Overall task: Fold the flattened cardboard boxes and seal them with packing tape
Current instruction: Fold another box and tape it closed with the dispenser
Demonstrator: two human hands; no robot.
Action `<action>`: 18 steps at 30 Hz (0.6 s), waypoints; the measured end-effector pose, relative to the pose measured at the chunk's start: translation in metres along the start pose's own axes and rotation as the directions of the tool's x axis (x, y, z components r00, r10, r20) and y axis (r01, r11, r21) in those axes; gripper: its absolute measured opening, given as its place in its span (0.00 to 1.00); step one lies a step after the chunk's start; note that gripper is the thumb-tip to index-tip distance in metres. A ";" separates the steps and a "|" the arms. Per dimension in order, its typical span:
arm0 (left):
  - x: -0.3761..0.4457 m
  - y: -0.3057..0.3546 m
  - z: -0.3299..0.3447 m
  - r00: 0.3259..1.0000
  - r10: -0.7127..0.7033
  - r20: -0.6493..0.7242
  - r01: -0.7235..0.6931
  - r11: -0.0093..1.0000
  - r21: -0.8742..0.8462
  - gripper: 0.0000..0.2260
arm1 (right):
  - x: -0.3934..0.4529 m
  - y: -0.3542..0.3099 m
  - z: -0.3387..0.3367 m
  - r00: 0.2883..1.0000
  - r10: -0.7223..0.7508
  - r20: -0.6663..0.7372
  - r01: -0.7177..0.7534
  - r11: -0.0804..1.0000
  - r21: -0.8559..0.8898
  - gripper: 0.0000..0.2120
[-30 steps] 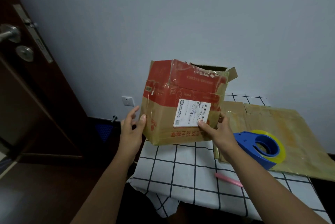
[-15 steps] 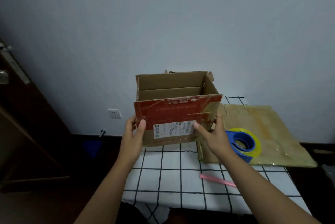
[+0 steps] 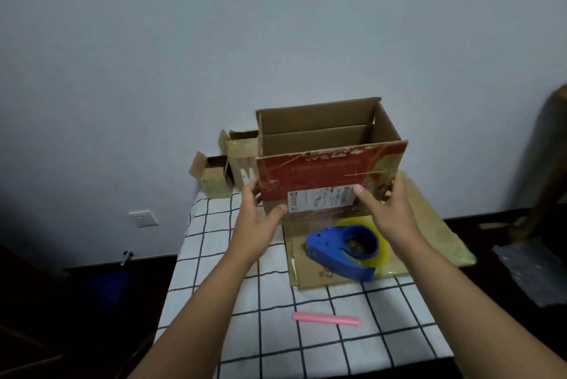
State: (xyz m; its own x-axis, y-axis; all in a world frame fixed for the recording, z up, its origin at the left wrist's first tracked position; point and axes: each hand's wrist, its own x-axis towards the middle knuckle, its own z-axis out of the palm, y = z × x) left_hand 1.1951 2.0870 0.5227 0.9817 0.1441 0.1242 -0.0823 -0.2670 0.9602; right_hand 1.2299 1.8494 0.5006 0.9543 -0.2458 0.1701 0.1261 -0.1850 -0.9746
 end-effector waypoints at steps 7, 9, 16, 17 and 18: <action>0.067 0.010 0.090 0.994 -0.022 0.111 0.016 0.999 0.052 0.34 | 0.074 0.019 -0.047 0.990 0.067 -0.124 -0.065 0.998 0.018 0.34; 0.083 0.009 0.106 0.992 -0.042 0.121 0.034 0.997 0.065 0.34 | 0.095 0.028 -0.053 0.986 0.072 -0.152 -0.071 0.997 0.011 0.36; 0.137 0.010 0.136 0.982 -0.110 0.156 0.112 0.994 -0.009 0.31 | 0.160 0.046 -0.049 0.982 0.066 -0.179 -0.076 0.996 -0.048 0.35; 0.144 0.009 0.138 0.980 -0.111 0.164 0.112 0.994 0.004 0.32 | 0.168 0.047 -0.048 0.982 0.076 -0.175 -0.086 0.995 -0.049 0.35; 0.151 0.008 0.139 0.980 -0.116 0.159 0.113 0.993 0.025 0.33 | 0.177 0.050 -0.047 0.981 0.090 -0.171 -0.100 0.994 -0.047 0.35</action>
State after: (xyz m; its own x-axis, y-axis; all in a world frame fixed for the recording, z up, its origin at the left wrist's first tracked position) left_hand 1.3661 1.9739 0.5143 0.9994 0.0202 -0.0293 0.0337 -0.2731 0.9614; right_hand 1.3926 1.7523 0.4885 0.9012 -0.4208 0.1040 0.0174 -0.2046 -0.9787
